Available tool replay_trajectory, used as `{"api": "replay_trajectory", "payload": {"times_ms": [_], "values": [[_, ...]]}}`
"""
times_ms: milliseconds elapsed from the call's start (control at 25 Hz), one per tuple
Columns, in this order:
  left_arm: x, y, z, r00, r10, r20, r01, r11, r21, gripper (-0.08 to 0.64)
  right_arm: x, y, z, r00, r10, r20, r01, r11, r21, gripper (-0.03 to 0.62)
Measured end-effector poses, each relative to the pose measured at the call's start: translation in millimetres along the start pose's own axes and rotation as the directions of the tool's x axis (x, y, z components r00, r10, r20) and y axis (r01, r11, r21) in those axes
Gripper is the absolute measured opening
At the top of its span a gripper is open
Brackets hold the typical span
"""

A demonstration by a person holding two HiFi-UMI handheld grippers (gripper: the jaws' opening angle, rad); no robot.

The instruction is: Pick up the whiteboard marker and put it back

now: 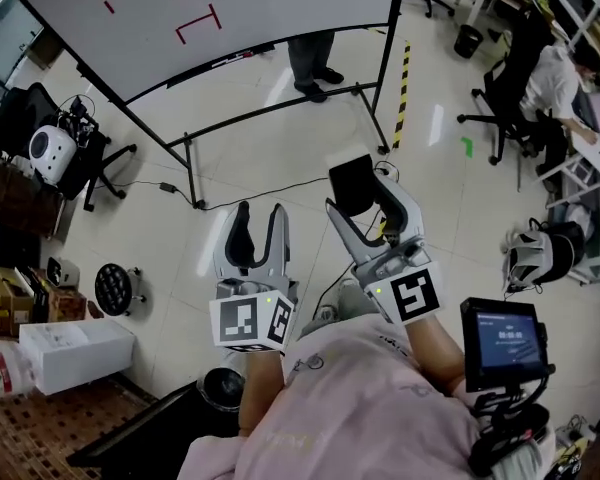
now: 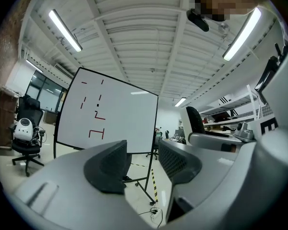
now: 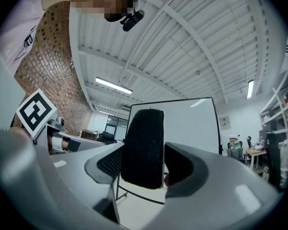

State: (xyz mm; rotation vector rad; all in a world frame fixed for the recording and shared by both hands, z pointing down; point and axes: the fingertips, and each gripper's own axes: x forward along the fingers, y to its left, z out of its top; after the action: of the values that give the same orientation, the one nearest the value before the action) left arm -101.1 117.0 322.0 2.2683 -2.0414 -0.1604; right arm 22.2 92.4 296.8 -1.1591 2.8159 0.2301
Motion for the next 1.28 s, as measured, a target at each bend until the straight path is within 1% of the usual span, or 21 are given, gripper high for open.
{"api": "replay_trajectory", "payload": {"times_ms": [80,160,240,400,560,680,760,840,880,1000,1080,1200,1280], "values": [[32.7,6.0,-7.4,1.000,0.005,-0.012,-0.005,1.000,-0.001,0.192,20.9,-26.0,-11.2,1.000,-0.012,-0.011,0.012,1.000,0.004,0.262],[72.9,10.2,-11.7,1.000,0.010,-0.024,-0.010,1.000,-0.002,0.192,46.6,-59.4,-18.7,1.000,-0.026,0.002,0.026,1.000,0.010,0.262],[111.9,15.5,-7.4,1.000,0.017,-0.018,-0.017,1.000,0.006,0.192,78.9,-91.3,-22.6,0.999,-0.028,0.027,0.028,1.000,0.007,0.262],[179.1,37.9,8.6,0.999,0.046,0.012,-0.046,0.999,0.015,0.192,154.1,-136.3,-35.0,1.000,-0.015,0.003,0.015,1.000,0.019,0.262],[226.3,75.5,18.9,0.997,0.068,0.020,-0.069,0.997,0.022,0.192,213.6,-156.6,-35.4,0.999,-0.012,0.031,0.012,1.000,0.014,0.262],[270.2,119.6,16.0,0.996,0.089,0.032,-0.090,0.996,0.024,0.192,273.0,-165.0,-53.2,0.999,-0.009,0.037,0.008,1.000,0.020,0.262],[303.4,150.9,22.2,0.993,0.095,0.074,-0.096,0.995,0.017,0.192,323.3,-173.5,-68.7,0.999,-0.011,0.036,0.010,1.000,0.017,0.262],[335.7,180.1,34.8,0.988,0.078,0.129,-0.080,0.997,0.010,0.192,376.2,-182.4,-76.8,0.999,-0.018,0.047,0.018,1.000,0.009,0.262],[353.0,194.7,39.6,0.988,0.066,0.141,-0.068,0.998,0.013,0.192,403.3,-186.5,-79.3,0.998,-0.024,0.053,0.024,1.000,0.003,0.262],[408.6,236.0,46.1,0.992,0.031,0.119,-0.034,0.999,0.027,0.192,482.6,-201.2,-88.5,0.997,-0.051,0.062,0.052,0.999,-0.010,0.262],[441.3,257.9,47.1,0.995,0.016,0.100,-0.018,1.000,0.022,0.192,528.0,-213.9,-97.5,0.995,-0.078,0.060,0.079,0.997,-0.016,0.262],[480.8,284.9,46.2,0.997,0.020,0.076,-0.021,1.000,0.013,0.192,589.2,-235.4,-113.3,0.992,-0.122,0.043,0.123,0.992,-0.022,0.262],[499.9,297.1,45.0,0.997,0.030,0.065,-0.030,1.000,0.007,0.192,621.4,-246.5,-122.1,0.990,-0.135,0.033,0.135,0.991,-0.013,0.262]]}}
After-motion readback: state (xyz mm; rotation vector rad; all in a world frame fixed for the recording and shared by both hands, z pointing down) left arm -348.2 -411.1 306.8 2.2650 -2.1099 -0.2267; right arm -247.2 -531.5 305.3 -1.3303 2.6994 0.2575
